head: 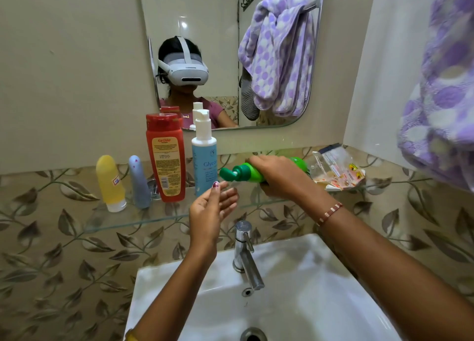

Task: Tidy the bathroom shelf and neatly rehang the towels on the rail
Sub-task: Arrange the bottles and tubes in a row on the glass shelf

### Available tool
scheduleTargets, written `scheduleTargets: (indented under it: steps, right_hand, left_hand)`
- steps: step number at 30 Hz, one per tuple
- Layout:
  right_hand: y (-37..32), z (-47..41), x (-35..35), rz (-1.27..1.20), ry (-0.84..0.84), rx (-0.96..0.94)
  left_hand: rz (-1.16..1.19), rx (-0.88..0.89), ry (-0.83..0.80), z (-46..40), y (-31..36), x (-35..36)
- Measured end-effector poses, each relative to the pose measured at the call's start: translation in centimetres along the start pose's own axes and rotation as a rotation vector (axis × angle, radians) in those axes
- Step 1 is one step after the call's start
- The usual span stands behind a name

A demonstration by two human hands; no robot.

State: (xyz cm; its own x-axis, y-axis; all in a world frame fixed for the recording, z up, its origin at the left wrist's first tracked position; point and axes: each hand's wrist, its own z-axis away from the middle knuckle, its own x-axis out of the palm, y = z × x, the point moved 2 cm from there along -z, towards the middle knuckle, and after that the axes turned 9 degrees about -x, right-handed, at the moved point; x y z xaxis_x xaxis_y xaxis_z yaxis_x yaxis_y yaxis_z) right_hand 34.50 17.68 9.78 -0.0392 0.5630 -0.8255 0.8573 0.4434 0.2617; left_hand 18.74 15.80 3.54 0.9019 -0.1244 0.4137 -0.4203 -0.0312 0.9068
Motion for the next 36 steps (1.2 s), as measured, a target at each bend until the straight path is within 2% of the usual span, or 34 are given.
scheduleTargets:
  steps: [5, 8, 13, 18, 24, 36]
  right_hand:
    - [2.3, -0.8, -3.4, -0.45, 0.231, 0.188]
    - [3.6, -1.4, -5.0, -0.786, 0.315, 0.257]
    - [4.3, -1.9, -5.5, -1.242, 0.313, 0.157]
    - [4.9, -2.6, -4.6, -1.478, 0.295, 0.145]
    - [5.4, -2.7, -2.4, -1.553, 0.386, 0.288]
    - [4.3, -1.0, 1.2, -1.354, 0.225, 0.406]
  left_hand:
    - [-0.093, 0.079, -0.052, -0.9, 0.9, 1.5]
    - [-0.232, 0.167, -0.05, -1.7, 1.6, 2.6]
    - [-0.475, 0.359, -0.07, -3.1, 2.1, 4.0]
    - [-0.649, 0.318, -0.102, -4.9, 1.8, 4.6]
    - [-0.677, 0.28, -0.02, -5.7, 1.1, 4.7]
    - [-0.64, 0.304, 0.02, -5.2, -0.3, 5.2]
